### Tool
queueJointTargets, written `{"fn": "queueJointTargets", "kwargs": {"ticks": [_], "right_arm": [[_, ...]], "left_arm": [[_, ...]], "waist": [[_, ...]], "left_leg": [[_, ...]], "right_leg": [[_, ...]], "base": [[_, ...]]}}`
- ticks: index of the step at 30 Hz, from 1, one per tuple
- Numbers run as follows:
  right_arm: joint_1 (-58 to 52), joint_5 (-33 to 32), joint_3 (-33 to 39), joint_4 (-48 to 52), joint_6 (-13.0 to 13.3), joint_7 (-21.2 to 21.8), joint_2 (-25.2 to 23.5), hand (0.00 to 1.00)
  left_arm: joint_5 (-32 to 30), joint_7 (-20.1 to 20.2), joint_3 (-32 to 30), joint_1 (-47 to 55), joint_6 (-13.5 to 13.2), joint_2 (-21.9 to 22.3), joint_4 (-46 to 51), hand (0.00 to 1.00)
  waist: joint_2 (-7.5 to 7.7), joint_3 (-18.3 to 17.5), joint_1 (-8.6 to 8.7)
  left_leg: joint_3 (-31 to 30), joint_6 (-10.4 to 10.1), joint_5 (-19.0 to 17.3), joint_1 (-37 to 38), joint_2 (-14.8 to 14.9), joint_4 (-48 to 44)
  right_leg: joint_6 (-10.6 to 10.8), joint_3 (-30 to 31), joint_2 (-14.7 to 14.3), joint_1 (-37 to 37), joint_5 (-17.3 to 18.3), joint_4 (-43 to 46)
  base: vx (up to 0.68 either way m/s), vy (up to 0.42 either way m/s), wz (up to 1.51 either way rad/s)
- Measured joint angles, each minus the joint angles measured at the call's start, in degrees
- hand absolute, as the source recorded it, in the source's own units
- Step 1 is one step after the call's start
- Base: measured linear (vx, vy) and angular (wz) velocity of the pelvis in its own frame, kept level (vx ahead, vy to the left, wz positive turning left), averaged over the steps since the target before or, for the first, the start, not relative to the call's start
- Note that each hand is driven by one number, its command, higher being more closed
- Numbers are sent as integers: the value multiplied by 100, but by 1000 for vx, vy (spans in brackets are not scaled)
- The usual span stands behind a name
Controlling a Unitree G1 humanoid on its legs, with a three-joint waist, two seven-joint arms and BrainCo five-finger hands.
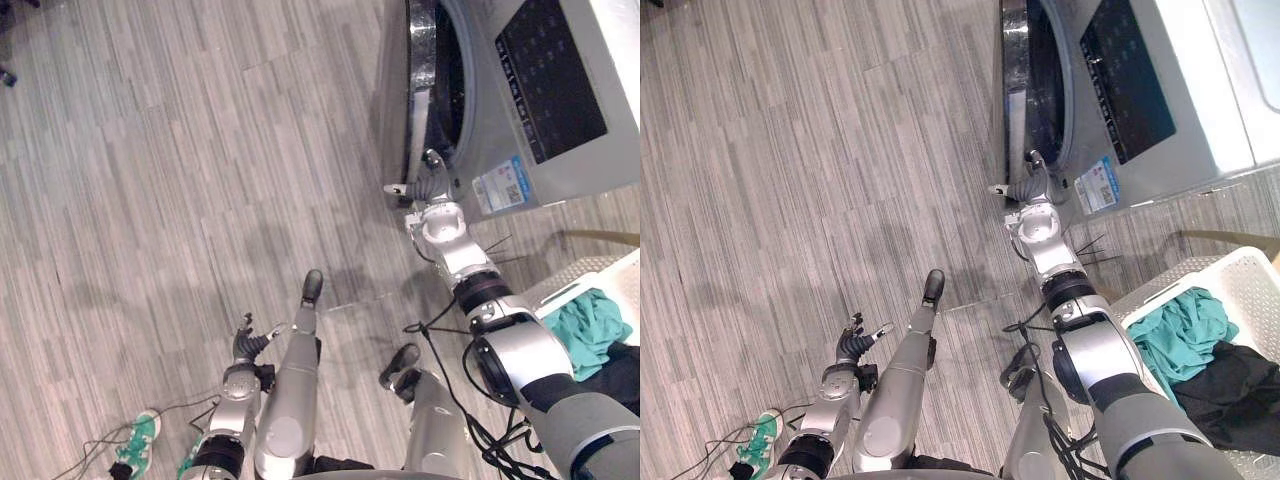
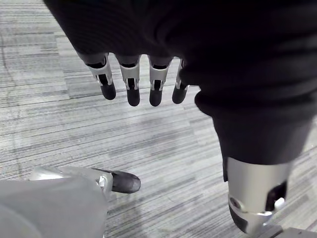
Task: Pick up the laundry basket with both hands and put the clothes into the washing machine.
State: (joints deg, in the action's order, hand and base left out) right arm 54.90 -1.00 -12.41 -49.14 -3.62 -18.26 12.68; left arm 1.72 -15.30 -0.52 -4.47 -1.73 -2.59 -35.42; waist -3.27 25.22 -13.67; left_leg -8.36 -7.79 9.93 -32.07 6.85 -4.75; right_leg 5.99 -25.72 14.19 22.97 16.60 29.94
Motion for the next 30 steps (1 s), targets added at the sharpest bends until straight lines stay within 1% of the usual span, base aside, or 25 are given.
{"fn": "queueJointTargets", "kwargs": {"ticks": [1,2,3,5,6,7,8,9,10,13,15,17,19,21,22,23,24,25,26,27,29,30], "right_arm": [[178,-74,-140,0,-53,-8,-84,0],[316,-108,-237,28,-53,-9,-141,0],[480,-204,-311,52,-105,-21,-236,0],[733,-313,-475,235,-105,-13,-436,0],[928,-369,-566,404,-83,-17,-544,0],[1243,-425,-669,630,-30,-30,-693,0],[1533,-520,-673,806,94,-34,-852,0],[1652,-544,-680,897,152,-34,-910,0],[1845,-594,-682,1058,279,-39,-1005,0],[2179,-804,-680,1225,471,-59,-1151,0],[2222,-876,-672,1258,492,-69,-1092,0],[2164,-988,-671,1436,476,-72,-982,0],[1892,-997,-591,1976,474,-111,-735,0],[1211,-1016,-546,2814,497,-174,-599,0],[836,-1007,-561,3120,504,-174,-595,0],[301,-953,-604,3503,506,-159,-585,0],[28,-924,-636,3642,517,-151,-570,0],[-457,-824,-713,3784,523,-91,-509,0],[-879,-711,-751,3787,522,6,-413,0],[-1077,-658,-786,3787,521,65,-345,0],[-1715,-399,-870,3829,520,375,-119,0],[-1875,-337,-894,3904,520,456,-48,0]], "left_arm": [[1,0,0,-32,-10,-1,12,0],[1,0,0,-75,-10,9,12,0],[2,0,-2,-122,-11,39,39,0],[2,0,-1,-133,-13,78,138,0],[3,0,-2,-132,-17,116,186,0],[3,-1,-8,-132,-16,155,235,0],[2,-1,-14,-133,-16,187,250,0],[2,0,-13,-137,-16,205,252,0],[3,1,-13,-140,-16,249,285,0],[47,1,-17,-147,-28,269,367,0],[50,-4,-33,-152,-33,272,412,0],[62,-5,-37,-202,-34,284,468,0],[118,-13,-12,-356,-25,303,478,0],[167,-80,41,-605,3,304,552,0],[169,-137,67,-758,13,285,566,0],[162,-186,101,-983,30,213,559,0],[162,-227,105,-1123,35,163,558,0],[159,-264,108,-1373,60,46,543,0],[149,-280,134,-1732,82,-152,460,0],[137,-309,166,-1927,97,-267,394,0],[95,-371,243,-2636,154,-743,63,0],[95,-372,250,-2825,159,-851,-69,0]], "waist": [[-3,1,-40],[-21,11,-87],[-51,26,-173],[-58,30,-306],[-101,52,-360],[-112,57,-459],[-123,63,-507],[-123,63,-539],[-123,63,-600],[-122,62,-618],[-121,62,-635],[-119,63,-608],[-79,80,-578],[2,127,-481],[44,133,-373],[98,154,-212],[130,169,-124],[173,180,86],[251,224,335],[287,244,405],[459,326,672],[477,328,734]], "left_leg": [[-106,-19,12,-105,-9,-25],[-185,-44,28,-161,-10,-24],[-291,-73,46,-221,-31,-24],[-474,-115,73,-299,-101,-24],[-584,-130,83,-319,-138,-24],[-674,-136,89,-359,-180,-25],[-756,-146,99,-384,-225,-25],[-805,-146,99,-388,-250,-25],[-875,-144,100,-388,-302,-32],[-924,-144,100,-389,-389,-76],[-923,-144,100,-390,-399,-96],[-887,-144,100,-389,-379,-97],[-759,-144,100,-362,-278,-97],[-497,-143,101,-264,-114,-59],[-369,-90,142,-192,-51,21],[-179,-65,162,-126,28,87],[-80,-61,164,-110,52,88],[71,-28,189,-104,124,99],[184,33,236,-65,175,142],[279,33,236,-12,227,197],[632,67,262,104,345,278],[709,67,262,108,361,281]], "right_leg": [[-18,-94,3,49,50,41],[-32,-162,0,68,89,83],[-33,-291,8,56,172,163],[-41,-475,85,50,321,319],[-43,-574,111,8,379,381],[-45,-633,130,-4,466,430],[-39,-771,159,-73,527,457],[-43,-818,176,-104,548,473],[-36,-885,198,-177,585,481],[-18,-885,206,-308,653,443],[-15,-890,190,-353,654,378],[-12,-859,179,-350,652,349],[27,-681,130,-291,602,275],[8,-368,7,-196,466,182],[4,-216,-28,-132,388,141],[1,-1,-127,-42,272,67],[-13,101,-171,11,198,24],[-25,279,-242,59,70,-70],[-18,446,-286,146,-40,-142],[-25,553,-332,182,-101,-192],[-31,945,-439,338,-309,-333],[-31,1026,-452,380,-345,-348]], "base": [[-31,-54,30],[-24,-79,46],[6,-78,59],[23,-89,58],[42,-96,54],[64,-109,67],[58,-79,56],[73,-61,56],[71,-38,52],[56,-12,45],[17,10,15],[-33,42,-9],[-64,38,-42],[-99,20,-75],[-93,13,-90],[-76,3,-88],[-81,40,-95],[-87,50,-87],[-78,51,-84],[-67,21,-88],[-66,17,-88],[-55,15,-70]]}}
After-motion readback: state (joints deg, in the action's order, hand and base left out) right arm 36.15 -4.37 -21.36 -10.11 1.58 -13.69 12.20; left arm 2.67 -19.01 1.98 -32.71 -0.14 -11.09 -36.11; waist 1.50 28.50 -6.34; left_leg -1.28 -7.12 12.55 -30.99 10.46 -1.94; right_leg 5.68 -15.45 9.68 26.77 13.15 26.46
